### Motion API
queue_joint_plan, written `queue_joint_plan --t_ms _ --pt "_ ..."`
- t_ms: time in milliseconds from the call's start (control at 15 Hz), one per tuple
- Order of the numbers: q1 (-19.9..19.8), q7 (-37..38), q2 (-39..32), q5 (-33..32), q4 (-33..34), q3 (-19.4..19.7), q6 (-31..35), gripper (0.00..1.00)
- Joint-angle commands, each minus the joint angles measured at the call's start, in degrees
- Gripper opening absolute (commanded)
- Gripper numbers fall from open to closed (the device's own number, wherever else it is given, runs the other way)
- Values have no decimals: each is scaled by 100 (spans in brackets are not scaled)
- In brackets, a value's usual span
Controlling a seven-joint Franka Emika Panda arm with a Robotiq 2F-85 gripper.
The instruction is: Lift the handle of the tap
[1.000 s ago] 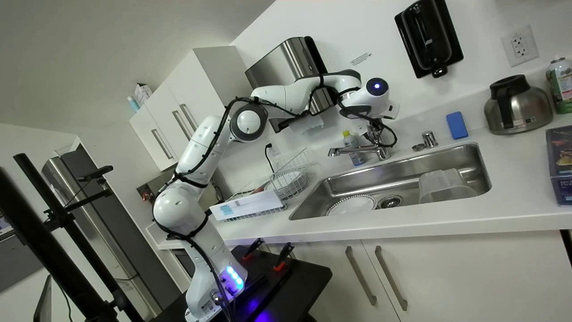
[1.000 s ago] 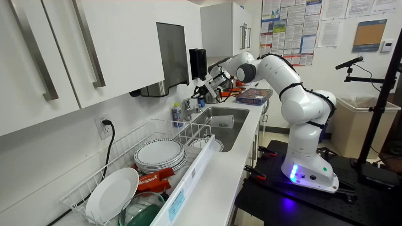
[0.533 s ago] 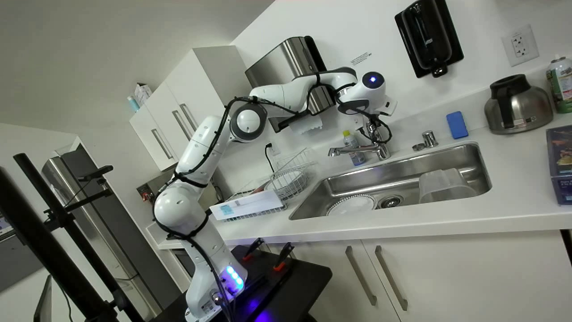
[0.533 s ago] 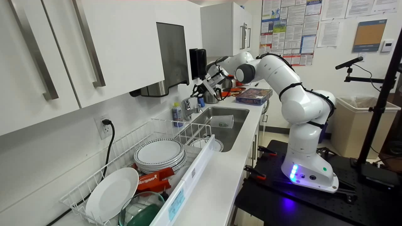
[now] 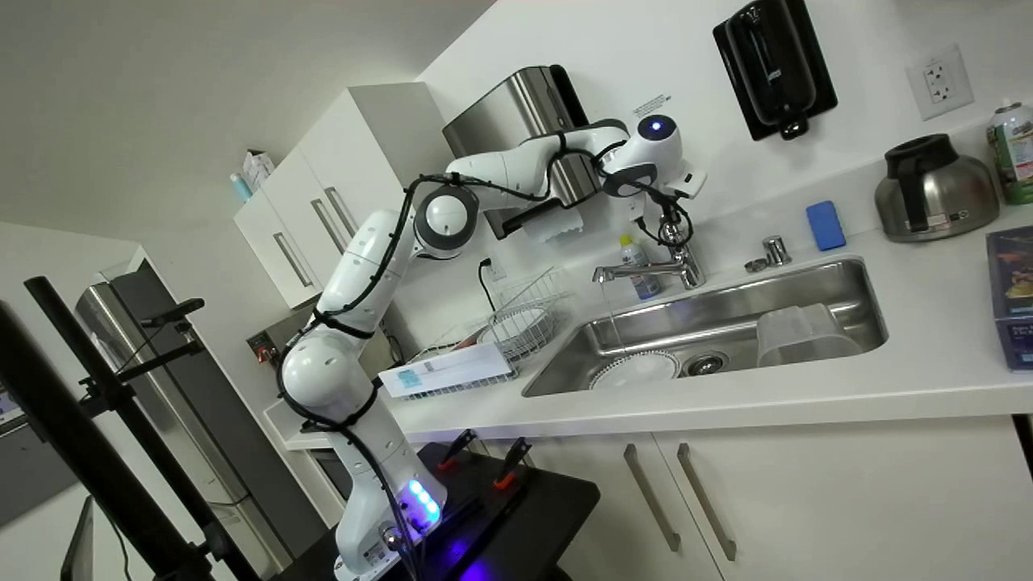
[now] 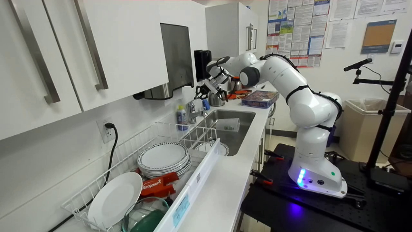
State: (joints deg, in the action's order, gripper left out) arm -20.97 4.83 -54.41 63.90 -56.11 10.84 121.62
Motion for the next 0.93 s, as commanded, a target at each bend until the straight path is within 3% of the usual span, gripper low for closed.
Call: queue_joint_plan --t_ms 0,733,800,867 --pt "55 516 272 -215 92 204 -145 3" --pt "101 981 259 -516 402 431 -328 3" --pt "97 963 278 -520 423 456 -339 38" --pt "87 928 308 -513 438 461 -360 39"
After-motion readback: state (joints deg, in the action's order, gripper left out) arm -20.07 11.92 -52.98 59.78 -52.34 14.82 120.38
